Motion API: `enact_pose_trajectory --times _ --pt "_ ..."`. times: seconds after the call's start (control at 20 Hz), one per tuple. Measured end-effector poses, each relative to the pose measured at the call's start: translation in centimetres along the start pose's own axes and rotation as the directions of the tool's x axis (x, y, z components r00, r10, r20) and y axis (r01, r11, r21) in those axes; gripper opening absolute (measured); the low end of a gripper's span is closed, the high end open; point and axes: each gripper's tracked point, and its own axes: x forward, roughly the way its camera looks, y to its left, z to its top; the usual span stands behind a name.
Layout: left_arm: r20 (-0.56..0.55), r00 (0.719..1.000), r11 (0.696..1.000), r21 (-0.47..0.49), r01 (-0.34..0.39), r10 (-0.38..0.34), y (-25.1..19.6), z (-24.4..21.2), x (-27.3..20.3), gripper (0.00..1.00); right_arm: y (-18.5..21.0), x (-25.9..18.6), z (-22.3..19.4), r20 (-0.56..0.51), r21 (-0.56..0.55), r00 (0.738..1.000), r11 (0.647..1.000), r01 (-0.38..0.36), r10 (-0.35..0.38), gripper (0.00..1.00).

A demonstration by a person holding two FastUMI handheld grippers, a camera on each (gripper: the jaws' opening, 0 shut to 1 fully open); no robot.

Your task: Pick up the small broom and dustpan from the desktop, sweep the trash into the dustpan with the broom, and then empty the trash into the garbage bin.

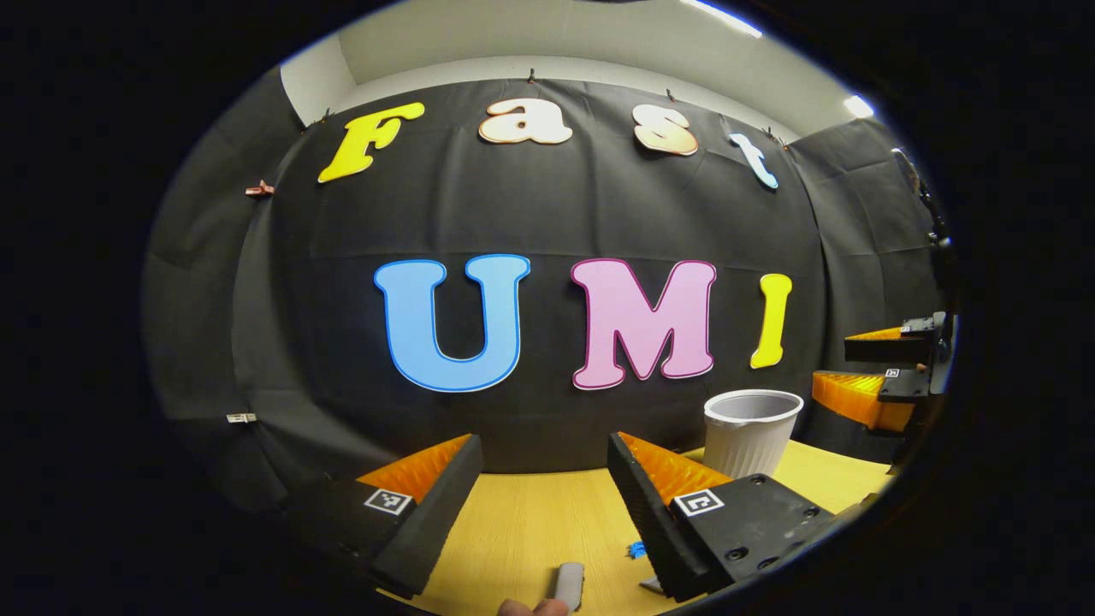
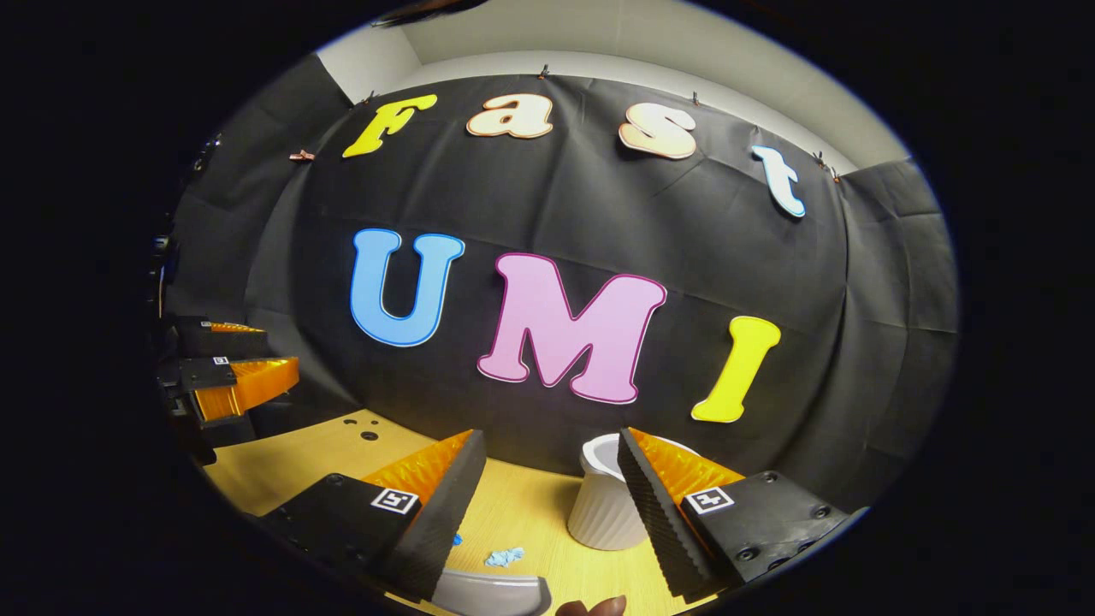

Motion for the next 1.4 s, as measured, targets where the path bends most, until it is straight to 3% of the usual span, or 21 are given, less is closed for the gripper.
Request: enact_pose_trajectory --times 0.15,0.25,0.35,0.6,0.8,1.05,1.2,1.4 --pt "-0.02 1.0 1.0 0.019 0.017 -0.016 -0.3 -0.6 0.1 0.95 1.4 -0.6 -2.8 -0.092 0.023 0.992 0.996 -0.084 0.086 0.97" --pt "-0.028 0.999 0.999 0.027 0.027 -0.026 -0.4 -1.0 0.1 0.95 2.6 -1.9 -6.6 -0.219 0.08 0.962 0.985 -0.152 0.166 0.97" --pt "-0.046 0.999 0.999 0.024 0.028 -0.027 -0.3 -1.7 0.3 0.95 3.2 -3.5 -11.1 -0.367 0.137 0.905 0.975 -0.177 0.216 0.97" --pt "-0.092 0.996 1.0 0.013 0.006 -0.005 0.6 -3.6 0.5 0.95 2.8 -8.0 -20.3 -0.647 0.139 0.735 0.98 -0.146 0.201 0.97" --pt "-0.114 0.993 1.0 0.021 -0.014 0.016 1.4 -4.7 0.4 0.95 4.9 -11.3 -26.3 -0.78 0.2 0.576 0.97 -0.138 0.243 0.97" --pt "-0.12 0.992 0.999 0.033 -0.023 0.027 2.3 -5.0 0.3 0.94 6.0 -13.0 -32.6 -0.87 0.256 0.412 0.962 -0.093 0.271 0.96" --pt "-0.12 0.992 0.999 0.042 -0.029 0.034 2.9 -5.3 0.3 0.94 7.3 -13.5 -35.5 -0.897 0.267 0.348 0.961 -0.066 0.273 0.94" --pt "-0.131 0.991 0.998 0.045 -0.032 0.037 3.6 -5.9 0.2 0.95 8.2 -13.1 -37.2 -0.92 0.244 0.294 0.966 -0.084 0.258 0.93"
